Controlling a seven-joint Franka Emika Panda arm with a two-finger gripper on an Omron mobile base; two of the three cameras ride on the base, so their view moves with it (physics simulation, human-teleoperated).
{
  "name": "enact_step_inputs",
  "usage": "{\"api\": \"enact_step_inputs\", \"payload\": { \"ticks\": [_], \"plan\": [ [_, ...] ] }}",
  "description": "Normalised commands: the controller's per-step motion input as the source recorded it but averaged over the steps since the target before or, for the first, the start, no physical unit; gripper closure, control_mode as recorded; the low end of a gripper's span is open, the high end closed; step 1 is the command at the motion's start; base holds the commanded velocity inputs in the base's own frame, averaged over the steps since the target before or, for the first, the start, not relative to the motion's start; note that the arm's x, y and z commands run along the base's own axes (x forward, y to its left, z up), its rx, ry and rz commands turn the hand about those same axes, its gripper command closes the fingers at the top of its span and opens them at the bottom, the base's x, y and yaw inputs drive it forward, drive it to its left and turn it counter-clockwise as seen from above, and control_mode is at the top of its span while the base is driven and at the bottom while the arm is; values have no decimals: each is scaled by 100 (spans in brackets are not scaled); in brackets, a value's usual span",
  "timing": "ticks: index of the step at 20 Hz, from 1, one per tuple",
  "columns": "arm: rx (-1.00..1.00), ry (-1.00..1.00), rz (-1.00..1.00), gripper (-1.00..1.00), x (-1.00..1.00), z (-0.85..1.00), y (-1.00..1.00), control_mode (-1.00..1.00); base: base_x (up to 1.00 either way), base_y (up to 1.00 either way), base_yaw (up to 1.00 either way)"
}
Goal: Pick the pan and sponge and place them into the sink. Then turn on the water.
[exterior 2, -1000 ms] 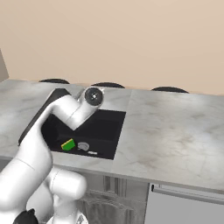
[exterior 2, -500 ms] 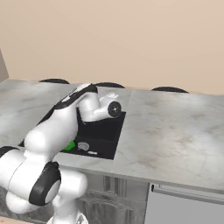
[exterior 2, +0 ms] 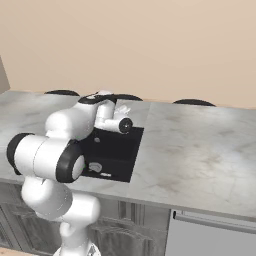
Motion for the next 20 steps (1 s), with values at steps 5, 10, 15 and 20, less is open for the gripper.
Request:
{"api": "enact_step_inputs", "payload": {
  "ticks": [5,10,15,20],
  "plan": [
    [0,-5,1,-100,13,-22,4,-100,0,0,0],
    [0,-5,6,-100,17,-24,0,-100,0,0,0],
    [0,-1,4,-100,42,-22,2,-100,0,0,0],
    [0,0,1,-100,43,-27,19,-100,0,0,0]
  ]
}}
